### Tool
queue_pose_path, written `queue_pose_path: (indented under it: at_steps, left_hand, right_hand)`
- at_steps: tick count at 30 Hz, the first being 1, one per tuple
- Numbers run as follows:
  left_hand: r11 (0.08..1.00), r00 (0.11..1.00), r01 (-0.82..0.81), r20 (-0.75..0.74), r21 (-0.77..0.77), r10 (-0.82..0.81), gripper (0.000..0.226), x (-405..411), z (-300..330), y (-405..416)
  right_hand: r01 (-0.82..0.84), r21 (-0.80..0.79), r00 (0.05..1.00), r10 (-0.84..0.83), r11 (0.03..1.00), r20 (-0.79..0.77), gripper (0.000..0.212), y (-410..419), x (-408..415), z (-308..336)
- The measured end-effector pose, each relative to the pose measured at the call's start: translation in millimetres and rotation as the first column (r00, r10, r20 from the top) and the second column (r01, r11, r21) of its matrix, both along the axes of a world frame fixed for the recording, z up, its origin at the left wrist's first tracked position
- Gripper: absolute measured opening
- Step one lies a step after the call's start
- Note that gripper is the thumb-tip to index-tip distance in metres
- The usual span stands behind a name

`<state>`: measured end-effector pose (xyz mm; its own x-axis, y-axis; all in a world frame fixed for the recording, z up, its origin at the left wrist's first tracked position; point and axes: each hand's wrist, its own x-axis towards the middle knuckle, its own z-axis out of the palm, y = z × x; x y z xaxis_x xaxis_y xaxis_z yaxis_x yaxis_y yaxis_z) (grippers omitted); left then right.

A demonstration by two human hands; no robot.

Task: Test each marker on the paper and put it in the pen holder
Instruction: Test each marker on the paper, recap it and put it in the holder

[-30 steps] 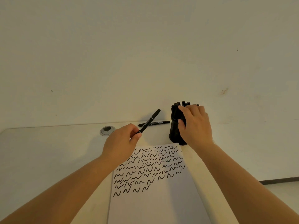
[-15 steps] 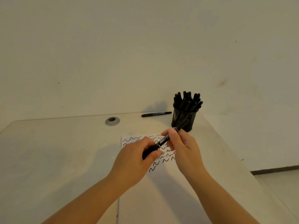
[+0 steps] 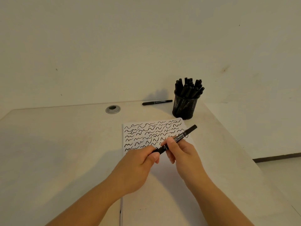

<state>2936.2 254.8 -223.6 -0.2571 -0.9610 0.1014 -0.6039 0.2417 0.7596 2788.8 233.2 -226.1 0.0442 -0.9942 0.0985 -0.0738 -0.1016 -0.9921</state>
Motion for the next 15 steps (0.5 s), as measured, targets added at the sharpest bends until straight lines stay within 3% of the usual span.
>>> queue_pose_path:
  at_steps: [4,7,9,12,15]
  left_hand:
    - [0.973,0.943,-0.097,0.293,-0.207,0.157,0.022,-9,0,1]
    - [0.949,0.869,-0.117,0.431,-0.294,0.241,0.029,0,-6,3]
    - [0.942,0.874,-0.148,0.406,-0.3,0.267,0.031,13,-8,4]
    - [0.948,0.924,-0.134,0.308,-0.29,0.225,0.036,24,-11,-2]
    - [0.951,0.938,-0.109,0.286,-0.29,0.195,0.027,23,-14,-15]
  right_hand:
    - [0.142,0.126,0.983,-0.155,0.982,0.095,0.034,-4,11,-8]
    - [0.34,0.235,0.905,-0.385,0.911,0.183,0.034,-21,-6,-5]
    - [0.404,0.259,0.871,-0.455,0.877,0.185,0.032,-31,-27,-1]
    - [0.375,0.153,0.923,-0.383,0.914,0.028,0.032,-38,-40,-6]
    - [0.299,0.076,0.954,-0.295,0.951,-0.059,0.023,-42,-30,-8]
